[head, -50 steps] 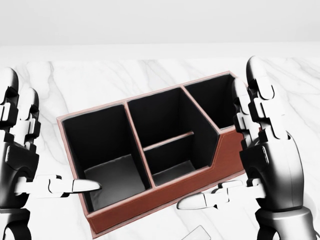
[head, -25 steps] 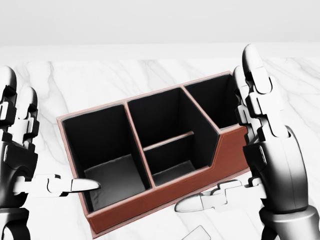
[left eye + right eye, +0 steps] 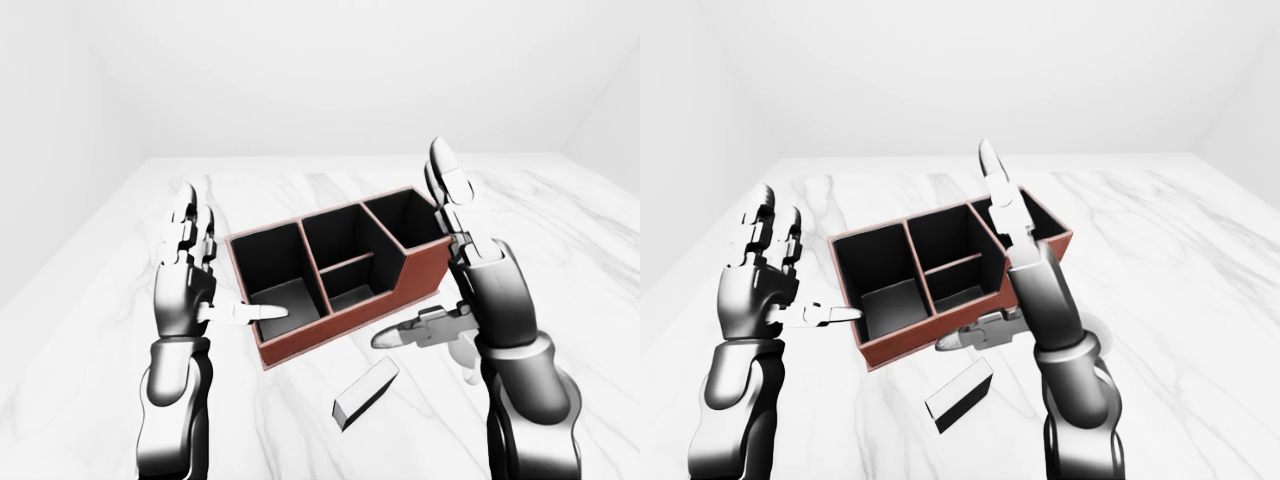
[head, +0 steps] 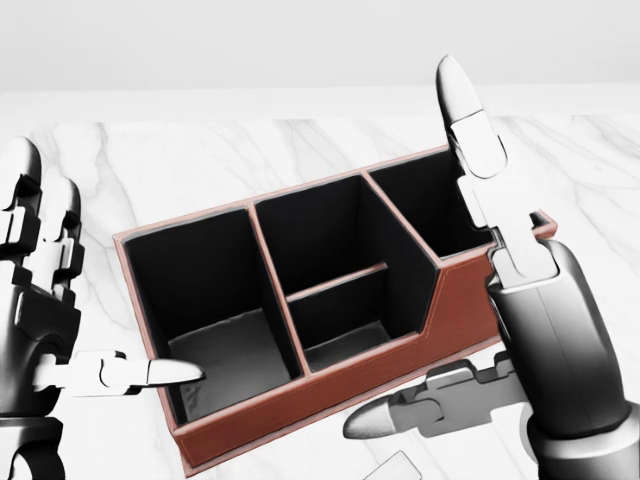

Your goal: Pick up the book and place it in the front compartment of the caddy.

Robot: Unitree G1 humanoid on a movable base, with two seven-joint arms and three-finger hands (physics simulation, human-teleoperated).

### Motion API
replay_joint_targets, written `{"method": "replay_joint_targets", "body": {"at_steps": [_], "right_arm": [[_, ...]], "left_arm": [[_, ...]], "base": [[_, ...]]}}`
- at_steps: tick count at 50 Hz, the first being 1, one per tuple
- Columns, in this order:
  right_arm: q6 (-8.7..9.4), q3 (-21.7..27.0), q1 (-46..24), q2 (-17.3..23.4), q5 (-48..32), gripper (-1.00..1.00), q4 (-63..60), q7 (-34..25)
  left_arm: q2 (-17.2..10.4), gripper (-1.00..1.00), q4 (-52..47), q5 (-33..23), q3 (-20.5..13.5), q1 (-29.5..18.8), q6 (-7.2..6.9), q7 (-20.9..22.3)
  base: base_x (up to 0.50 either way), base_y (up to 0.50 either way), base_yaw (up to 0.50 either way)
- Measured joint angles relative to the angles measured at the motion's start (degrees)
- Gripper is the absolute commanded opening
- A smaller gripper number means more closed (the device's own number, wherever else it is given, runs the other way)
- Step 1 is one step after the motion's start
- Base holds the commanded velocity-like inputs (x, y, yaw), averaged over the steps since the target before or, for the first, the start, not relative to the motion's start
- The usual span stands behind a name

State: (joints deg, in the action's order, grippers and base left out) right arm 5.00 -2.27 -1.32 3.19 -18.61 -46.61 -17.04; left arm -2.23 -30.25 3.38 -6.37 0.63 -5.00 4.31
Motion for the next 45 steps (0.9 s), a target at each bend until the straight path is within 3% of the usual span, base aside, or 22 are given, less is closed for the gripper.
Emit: {"method": "replay_joint_targets", "body": {"at_steps": [26, 40, 45], "right_arm": [[0.00, -3.3, -1.0, 0.0, -21.4, 1.00, -7.8, -12.4], [0.00, -4.2, -0.2, -3.2, -34.9, 1.00, -11.7, -23.0], [0.00, -3.6, 0.4, -5.0, -38.1, 1.00, -12.4, -23.0]], "left_arm": [[0.0, 1.00, 0.0, -0.1, 0.0, 0.0, 0.00, 0.1], [0.0, 1.00, 0.1, 0.0, -0.1, -0.1, 0.00, 0.0], [0.0, 1.00, 0.1, 0.0, -0.1, -0.1, 0.00, 0.0]], "base": [[0.00, 0.00, 0.00], [0.00, 0.00, 0.00], [0.00, 0.00, 0.00]]}}
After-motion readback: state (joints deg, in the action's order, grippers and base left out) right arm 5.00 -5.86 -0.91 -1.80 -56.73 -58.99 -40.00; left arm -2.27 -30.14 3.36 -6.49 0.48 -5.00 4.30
